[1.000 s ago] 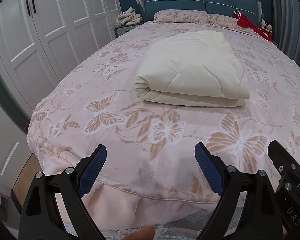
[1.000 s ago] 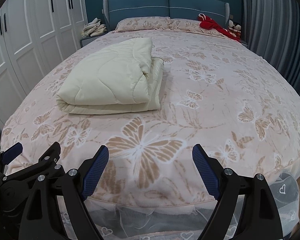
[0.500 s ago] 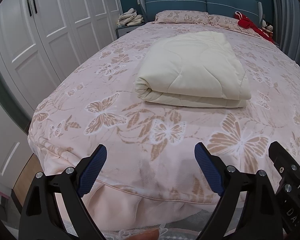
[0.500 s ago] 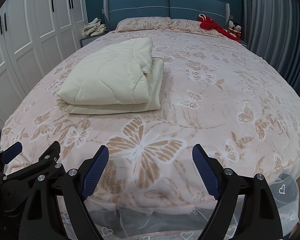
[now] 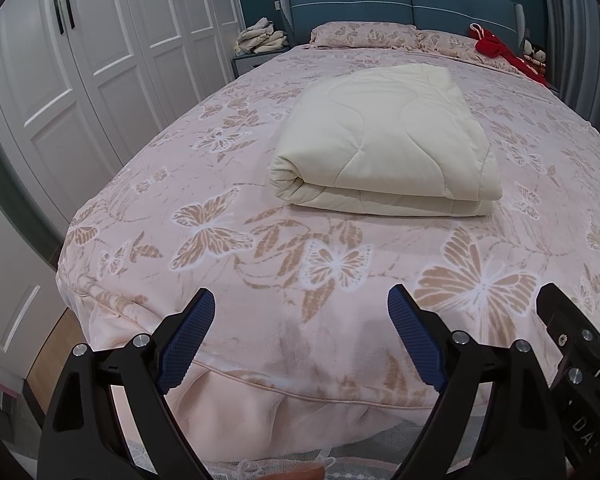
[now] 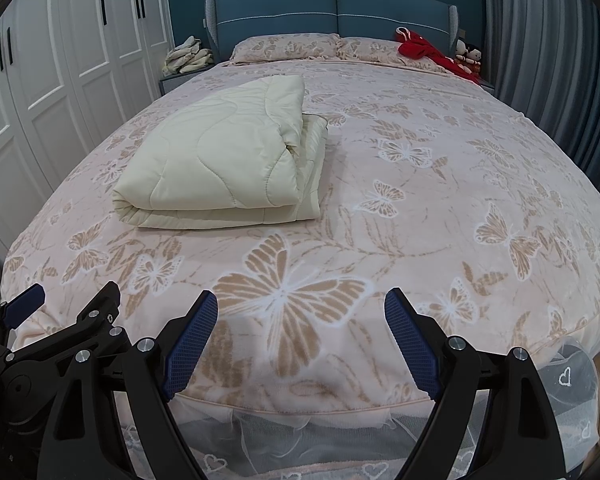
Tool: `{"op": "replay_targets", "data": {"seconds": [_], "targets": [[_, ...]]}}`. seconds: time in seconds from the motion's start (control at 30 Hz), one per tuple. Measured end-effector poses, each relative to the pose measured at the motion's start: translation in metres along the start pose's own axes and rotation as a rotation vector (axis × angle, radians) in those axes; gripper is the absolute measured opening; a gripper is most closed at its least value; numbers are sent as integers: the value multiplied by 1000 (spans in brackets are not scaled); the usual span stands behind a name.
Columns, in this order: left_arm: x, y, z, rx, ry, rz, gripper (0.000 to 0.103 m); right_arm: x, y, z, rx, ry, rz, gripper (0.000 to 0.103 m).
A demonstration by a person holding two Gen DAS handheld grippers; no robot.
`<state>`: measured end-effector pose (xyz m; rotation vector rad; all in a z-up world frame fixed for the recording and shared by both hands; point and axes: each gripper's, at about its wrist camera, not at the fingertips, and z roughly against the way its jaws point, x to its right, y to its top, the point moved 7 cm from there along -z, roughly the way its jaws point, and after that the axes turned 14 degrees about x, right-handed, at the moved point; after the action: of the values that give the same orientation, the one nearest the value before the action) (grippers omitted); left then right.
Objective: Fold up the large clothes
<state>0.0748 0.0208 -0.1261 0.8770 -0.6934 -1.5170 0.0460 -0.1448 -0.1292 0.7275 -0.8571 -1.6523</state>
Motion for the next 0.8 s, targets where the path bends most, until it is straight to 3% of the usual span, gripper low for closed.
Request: {"op": "replay_targets", "data": {"seconds": [0.57, 0.67, 0.8], "targets": [[-1, 2, -1, -3, 7, 12, 82, -5, 0, 1, 0, -1, 3, 84], [2, 0, 0, -1, 1, 2, 76, -5, -1, 0, -2, 0, 3, 84], [5, 1, 1, 1, -2, -3, 75, -6, 0, 1, -1, -5, -2, 84]]}}
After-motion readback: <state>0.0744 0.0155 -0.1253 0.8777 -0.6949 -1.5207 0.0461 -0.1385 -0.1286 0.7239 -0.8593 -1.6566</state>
